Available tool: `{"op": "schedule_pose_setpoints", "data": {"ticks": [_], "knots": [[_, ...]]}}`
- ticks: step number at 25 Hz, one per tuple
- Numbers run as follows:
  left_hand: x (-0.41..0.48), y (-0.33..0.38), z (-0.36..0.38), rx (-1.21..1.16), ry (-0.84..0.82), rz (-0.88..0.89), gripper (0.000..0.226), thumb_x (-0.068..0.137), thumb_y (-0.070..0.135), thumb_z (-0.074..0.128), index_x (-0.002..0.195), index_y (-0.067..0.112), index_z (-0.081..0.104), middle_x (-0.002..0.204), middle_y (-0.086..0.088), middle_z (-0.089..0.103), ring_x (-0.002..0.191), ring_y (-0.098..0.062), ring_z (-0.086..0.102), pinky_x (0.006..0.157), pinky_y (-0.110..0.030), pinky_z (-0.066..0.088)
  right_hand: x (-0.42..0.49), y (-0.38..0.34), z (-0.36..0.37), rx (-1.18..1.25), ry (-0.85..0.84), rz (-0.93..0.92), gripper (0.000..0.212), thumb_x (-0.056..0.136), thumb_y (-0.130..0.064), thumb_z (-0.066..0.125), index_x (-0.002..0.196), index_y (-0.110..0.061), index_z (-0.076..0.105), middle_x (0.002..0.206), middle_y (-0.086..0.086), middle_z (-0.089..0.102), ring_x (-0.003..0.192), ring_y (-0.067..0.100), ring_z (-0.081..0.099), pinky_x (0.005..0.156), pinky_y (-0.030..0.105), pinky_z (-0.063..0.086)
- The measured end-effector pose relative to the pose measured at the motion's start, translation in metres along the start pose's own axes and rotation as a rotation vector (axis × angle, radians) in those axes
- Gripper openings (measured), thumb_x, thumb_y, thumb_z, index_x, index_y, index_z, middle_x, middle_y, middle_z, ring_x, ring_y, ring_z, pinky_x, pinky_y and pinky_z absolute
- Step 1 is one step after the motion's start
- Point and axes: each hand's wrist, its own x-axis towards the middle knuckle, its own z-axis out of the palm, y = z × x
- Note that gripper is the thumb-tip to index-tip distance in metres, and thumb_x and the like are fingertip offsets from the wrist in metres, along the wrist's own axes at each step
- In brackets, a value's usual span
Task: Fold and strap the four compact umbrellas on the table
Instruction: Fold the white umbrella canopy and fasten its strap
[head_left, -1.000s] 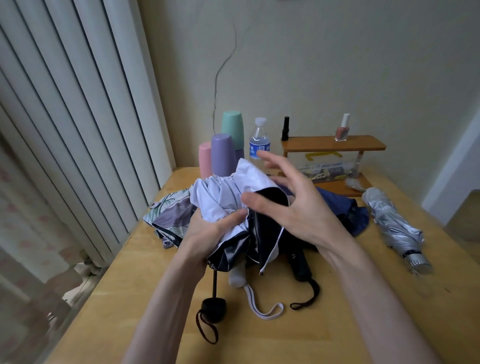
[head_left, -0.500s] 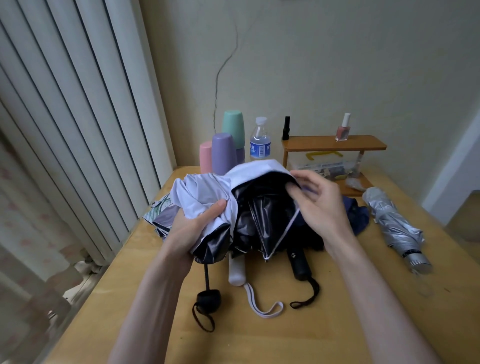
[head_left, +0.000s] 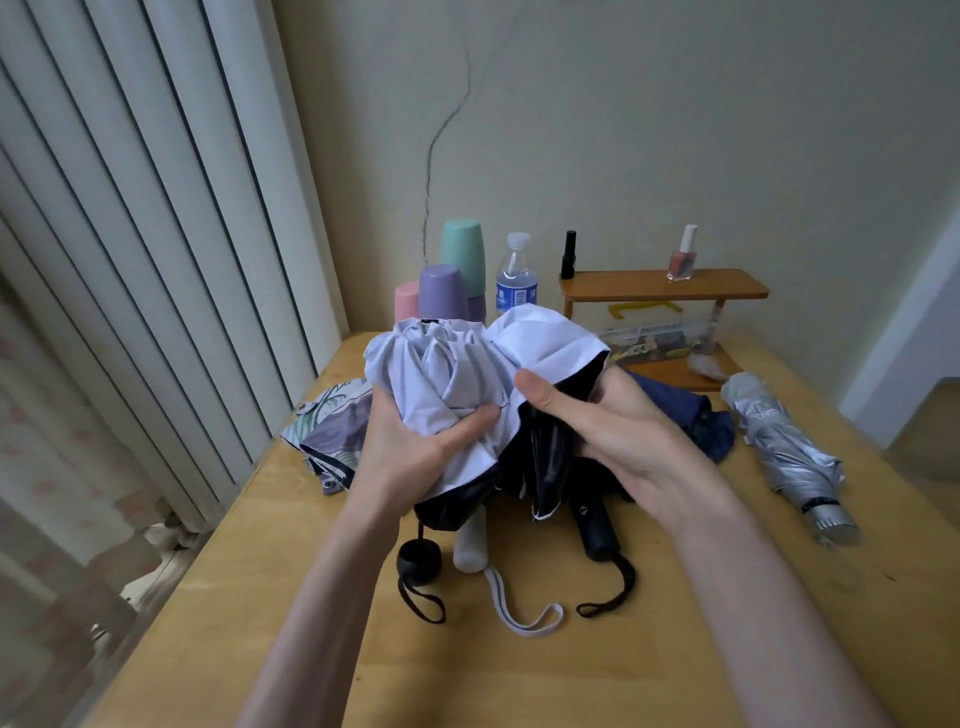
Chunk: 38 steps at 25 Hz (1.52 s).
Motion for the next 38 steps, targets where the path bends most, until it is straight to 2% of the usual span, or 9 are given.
{"op": "schedule_pose_setpoints", "data": {"ticks": [3, 7, 14, 17, 21, 25, 30, 33, 38], "knots": [[-0.005, 0.002, 0.005, -0.012, -0.15, -0.068, 0.119, 0.058, 0.052, 0.102, 0.153, 0.024, 0.037, 0.138, 0.007, 0.066, 0.125, -0.012, 0.066, 0.108, -0.04, 0.053, 0.003, 0.01, 0.012, 0.07, 0.0, 0.06, 0.037, 0.095, -0.028, 0.077, 0.13, -0.021, 0.068, 0.117, -0.002, 0.079, 0.111, 0.017, 0.075, 0.106, 0.046, 0.056], [-0.01, 0.001, 0.007, -0.275, -0.364, -0.145, 0.063, 0.079, 0.033, 0.089, 0.117, -0.011, 0.065, 0.114, -0.022, 0.073, 0.105, -0.032, 0.067, 0.098, -0.049, 0.05, 0.006, 0.013, 0.026, 0.361, -0.035, 0.058, 0.026, 0.109, -0.017, 0.055, 0.132, -0.015, 0.067, 0.125, 0.005, 0.077, 0.118, 0.022, 0.072, 0.107, 0.045, 0.055], [-0.01, 0.003, 0.002, -0.293, -0.34, -0.176, 0.03, 0.083, 0.036, 0.083, 0.105, 0.016, 0.082, 0.109, -0.008, 0.08, 0.1, -0.019, 0.076, 0.083, -0.03, 0.058, 0.0, 0.012, 0.033, 0.555, -0.159, -0.017, 0.035, 0.11, -0.011, 0.044, 0.139, -0.009, 0.063, 0.134, 0.015, 0.071, 0.126, 0.029, 0.068, 0.108, 0.046, 0.054], [-0.01, 0.002, -0.002, -0.282, -0.353, -0.194, 0.052, 0.084, 0.04, 0.081, 0.128, 0.014, 0.074, 0.122, -0.007, 0.078, 0.116, -0.023, 0.074, 0.104, -0.041, 0.054, 0.001, 0.005, 0.025, 0.397, -0.162, -0.044, 0.036, 0.106, 0.001, 0.045, 0.137, -0.003, 0.062, 0.133, 0.017, 0.071, 0.125, 0.032, 0.068, 0.113, 0.051, 0.05], [-0.011, 0.003, -0.002, -0.228, -0.337, -0.188, 0.058, 0.073, 0.048, 0.09, 0.123, 0.022, 0.077, 0.121, 0.001, 0.079, 0.118, -0.02, 0.073, 0.113, -0.048, 0.05, 0.0, -0.007, 0.004, 0.108, -0.045, -0.176, 0.051, 0.095, 0.006, 0.064, 0.14, -0.018, 0.06, 0.133, 0.007, 0.072, 0.129, 0.026, 0.066, 0.112, 0.049, 0.052], [-0.015, 0.007, 0.007, -0.142, -0.354, -0.107, 0.042, 0.078, 0.044, 0.093, 0.114, 0.028, 0.08, 0.114, 0.009, 0.08, 0.111, -0.01, 0.074, 0.102, -0.035, 0.054, -0.005, -0.02, -0.006, -0.118, 0.005, -0.203, 0.1, 0.076, -0.047, 0.093, 0.156, -0.049, 0.034, 0.159, -0.012, 0.045, 0.148, 0.005, 0.04, 0.121, 0.035, 0.037], [-0.021, 0.018, 0.013, 0.152, -0.56, 0.057, 0.009, 0.096, 0.031, 0.077, 0.101, 0.024, 0.075, 0.078, 0.019, 0.076, 0.076, 0.006, 0.07, 0.071, -0.013, 0.049, -0.004, -0.012, 0.015, -0.348, -0.07, -0.142, 0.12, 0.06, -0.041, 0.096, 0.159, -0.04, 0.028, 0.134, -0.035, 0.043, 0.111, -0.028, 0.046, 0.09, -0.003, 0.037], [-0.022, 0.026, 0.013, 0.303, -0.673, 0.107, 0.023, 0.09, 0.031, 0.084, 0.106, 0.021, 0.07, 0.06, 0.027, 0.066, 0.055, 0.011, 0.061, 0.054, -0.005, 0.041, -0.003, -0.012, 0.013, -0.329, -0.087, -0.143, 0.104, 0.063, -0.033, 0.099, 0.148, -0.038, 0.041, 0.129, -0.035, 0.053, 0.107, -0.031, 0.049, 0.095, 0.001, 0.043], [-0.024, 0.011, 0.012, 0.103, -0.474, 0.016, 0.114, 0.056, 0.049, 0.104, 0.148, 0.042, 0.038, 0.137, 0.027, 0.061, 0.128, 0.009, 0.057, 0.101, -0.017, 0.049, 0.001, -0.006, 0.012, -0.19, 0.155, -0.226, 0.051, 0.068, -0.018, 0.099, 0.111, -0.015, 0.072, 0.103, -0.005, 0.08, 0.094, 0.007, 0.077, 0.083, 0.031, 0.063]]}}
